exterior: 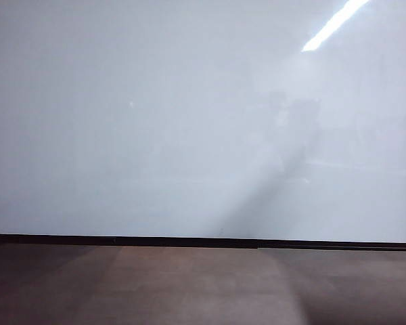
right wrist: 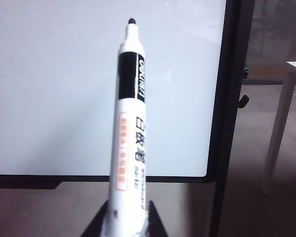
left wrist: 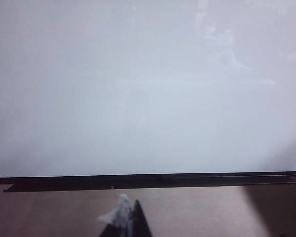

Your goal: Reach to the right to find the marker pen, pick it up, and write the number 17 on the whiteboard.

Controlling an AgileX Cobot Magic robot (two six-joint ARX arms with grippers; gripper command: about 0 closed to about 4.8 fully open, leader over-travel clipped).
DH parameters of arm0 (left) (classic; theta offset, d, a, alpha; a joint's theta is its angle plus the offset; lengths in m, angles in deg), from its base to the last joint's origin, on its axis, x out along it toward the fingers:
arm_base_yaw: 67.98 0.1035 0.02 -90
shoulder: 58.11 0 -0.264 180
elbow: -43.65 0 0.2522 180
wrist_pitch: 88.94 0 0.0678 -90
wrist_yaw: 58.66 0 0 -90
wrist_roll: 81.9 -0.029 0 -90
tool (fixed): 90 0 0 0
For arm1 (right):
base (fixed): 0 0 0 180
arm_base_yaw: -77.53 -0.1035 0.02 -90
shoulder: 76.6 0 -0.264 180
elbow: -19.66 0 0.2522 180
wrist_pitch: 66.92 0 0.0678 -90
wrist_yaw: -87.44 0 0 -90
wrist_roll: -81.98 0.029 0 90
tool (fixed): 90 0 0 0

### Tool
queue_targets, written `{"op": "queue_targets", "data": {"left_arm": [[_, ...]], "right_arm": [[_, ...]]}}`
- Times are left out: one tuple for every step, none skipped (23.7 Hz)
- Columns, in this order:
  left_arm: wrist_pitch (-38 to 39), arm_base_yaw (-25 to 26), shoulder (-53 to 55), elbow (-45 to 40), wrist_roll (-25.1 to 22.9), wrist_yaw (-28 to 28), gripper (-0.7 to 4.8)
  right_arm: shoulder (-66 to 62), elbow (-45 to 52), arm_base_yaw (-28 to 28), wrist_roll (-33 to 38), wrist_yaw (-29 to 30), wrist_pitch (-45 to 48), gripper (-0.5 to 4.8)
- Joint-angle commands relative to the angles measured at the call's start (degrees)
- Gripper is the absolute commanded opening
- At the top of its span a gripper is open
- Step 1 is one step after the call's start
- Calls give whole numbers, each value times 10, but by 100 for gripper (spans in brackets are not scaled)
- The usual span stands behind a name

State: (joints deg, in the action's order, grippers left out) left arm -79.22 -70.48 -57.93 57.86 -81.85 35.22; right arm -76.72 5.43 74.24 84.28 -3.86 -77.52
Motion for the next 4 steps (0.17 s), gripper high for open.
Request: {"op": "queue_targets", "data": {"left_arm": [[-7, 1, 0, 0, 2, 0, -5], [-7, 1, 0, 0, 2, 0, -5], [-7, 1, 0, 0, 2, 0, -5], [-7, 1, 0, 0, 2, 0, -5]], "right_arm": [[0, 2, -1, 2, 0, 14, -1], [0, 2, -1, 2, 0, 14, -1], [0, 2, -1, 2, 0, 14, -1], [0, 2, -1, 2, 0, 14, -1]]}}
